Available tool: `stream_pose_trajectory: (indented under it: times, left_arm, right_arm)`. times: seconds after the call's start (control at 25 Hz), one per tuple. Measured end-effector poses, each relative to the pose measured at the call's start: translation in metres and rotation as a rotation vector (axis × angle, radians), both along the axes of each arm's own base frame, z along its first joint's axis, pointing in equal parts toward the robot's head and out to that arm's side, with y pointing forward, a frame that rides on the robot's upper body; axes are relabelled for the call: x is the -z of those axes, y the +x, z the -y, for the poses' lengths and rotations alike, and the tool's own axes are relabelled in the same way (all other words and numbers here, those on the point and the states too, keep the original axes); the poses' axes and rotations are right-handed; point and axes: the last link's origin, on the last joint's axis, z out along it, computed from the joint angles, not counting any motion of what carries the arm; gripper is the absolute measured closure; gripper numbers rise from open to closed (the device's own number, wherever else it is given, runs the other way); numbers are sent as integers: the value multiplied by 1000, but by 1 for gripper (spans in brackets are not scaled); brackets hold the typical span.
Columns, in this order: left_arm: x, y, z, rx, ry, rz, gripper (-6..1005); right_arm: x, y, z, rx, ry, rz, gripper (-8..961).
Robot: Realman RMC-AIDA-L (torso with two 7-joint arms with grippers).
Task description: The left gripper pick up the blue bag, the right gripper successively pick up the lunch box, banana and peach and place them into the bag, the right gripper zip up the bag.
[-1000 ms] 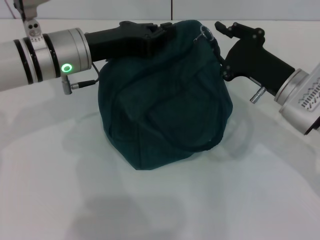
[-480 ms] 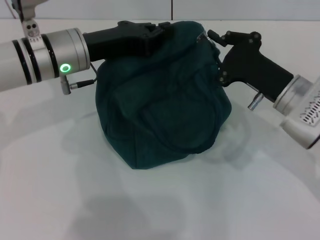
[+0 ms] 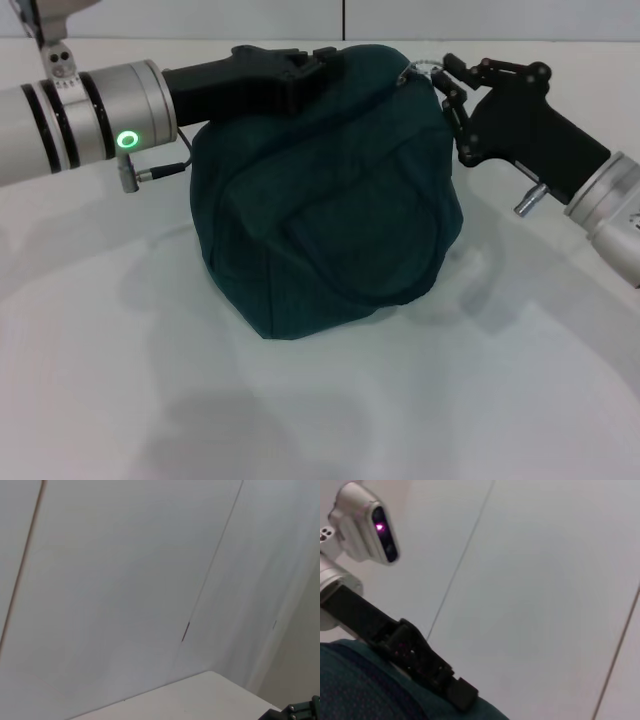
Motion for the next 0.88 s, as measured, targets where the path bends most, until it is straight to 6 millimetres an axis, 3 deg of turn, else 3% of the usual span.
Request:
stream_pose_trajectory:
  times: [0.88]
  left_arm:
    - [1, -1, 1, -2, 0, 1, 982]
  right_arm:
    - [2, 2, 0, 27, -19, -11, 856]
